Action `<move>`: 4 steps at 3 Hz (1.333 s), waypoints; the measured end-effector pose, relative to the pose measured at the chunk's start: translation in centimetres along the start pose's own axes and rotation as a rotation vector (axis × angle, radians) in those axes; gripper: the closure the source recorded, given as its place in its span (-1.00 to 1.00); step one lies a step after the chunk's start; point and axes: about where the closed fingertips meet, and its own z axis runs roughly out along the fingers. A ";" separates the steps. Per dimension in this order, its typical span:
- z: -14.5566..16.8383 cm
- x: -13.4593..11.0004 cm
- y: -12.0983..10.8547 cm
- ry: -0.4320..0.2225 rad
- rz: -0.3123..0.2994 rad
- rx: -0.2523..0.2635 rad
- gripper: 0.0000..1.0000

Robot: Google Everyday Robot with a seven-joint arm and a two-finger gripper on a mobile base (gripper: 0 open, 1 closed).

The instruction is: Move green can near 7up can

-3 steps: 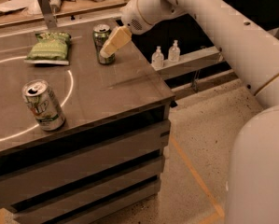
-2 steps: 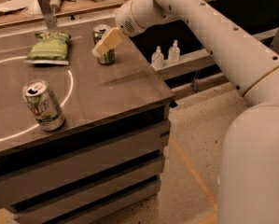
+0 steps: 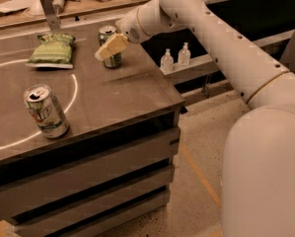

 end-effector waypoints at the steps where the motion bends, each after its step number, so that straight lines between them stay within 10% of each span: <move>1: 0.6 0.0 -0.3 -0.023 0.027 -0.041 -0.17; 4: -2.2 -4.5 3.0 -0.043 -0.061 -0.203 1.00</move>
Offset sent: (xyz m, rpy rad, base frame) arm 0.0101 0.0119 0.0308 0.0296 0.0528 0.1102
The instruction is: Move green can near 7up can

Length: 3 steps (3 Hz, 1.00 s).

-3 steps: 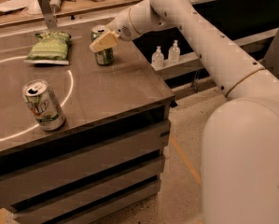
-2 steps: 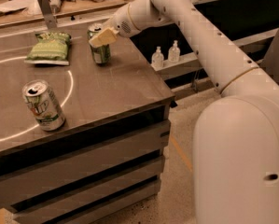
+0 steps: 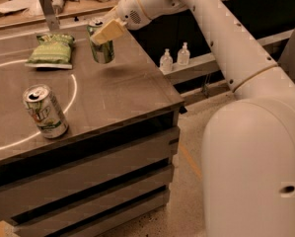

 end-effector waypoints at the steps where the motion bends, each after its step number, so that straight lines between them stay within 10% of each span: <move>1: -1.9 -0.8 4.9 -0.009 -0.051 -0.070 1.00; 3: -1.2 2.8 15.3 0.003 -0.086 -0.231 1.00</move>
Offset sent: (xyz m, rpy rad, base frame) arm -0.1886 -0.0199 -0.0531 -0.0380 0.0990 0.2726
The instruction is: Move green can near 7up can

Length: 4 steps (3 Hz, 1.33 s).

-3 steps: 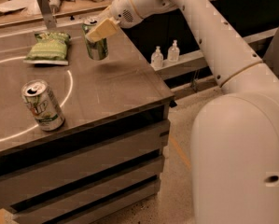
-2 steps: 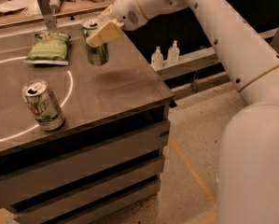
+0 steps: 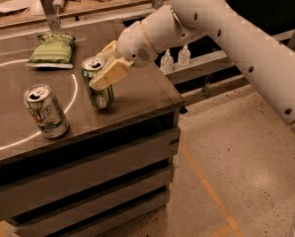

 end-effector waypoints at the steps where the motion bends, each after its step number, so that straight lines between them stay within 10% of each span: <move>1: 1.8 1.0 2.9 0.005 -0.018 -0.059 1.00; 2: 2.6 0.9 4.8 0.007 -0.050 -0.085 1.00; 4: 3.0 -0.5 6.1 0.006 -0.102 -0.078 0.03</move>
Offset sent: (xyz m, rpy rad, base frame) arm -0.0690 0.0137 -0.0275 -0.0142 -0.0235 0.1348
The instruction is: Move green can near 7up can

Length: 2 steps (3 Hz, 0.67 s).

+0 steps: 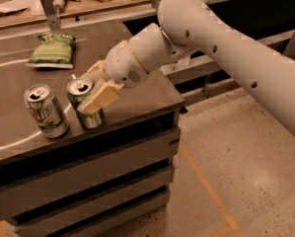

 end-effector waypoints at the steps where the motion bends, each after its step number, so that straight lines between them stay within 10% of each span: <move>1: -0.1 -0.8 -0.4 -0.011 -0.012 0.016 -0.43; 2: 0.1 -1.1 -1.5 -0.030 0.000 0.024 -0.90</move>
Offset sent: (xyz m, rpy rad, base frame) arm 0.0273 0.0126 0.0136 0.0573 0.0103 -0.0413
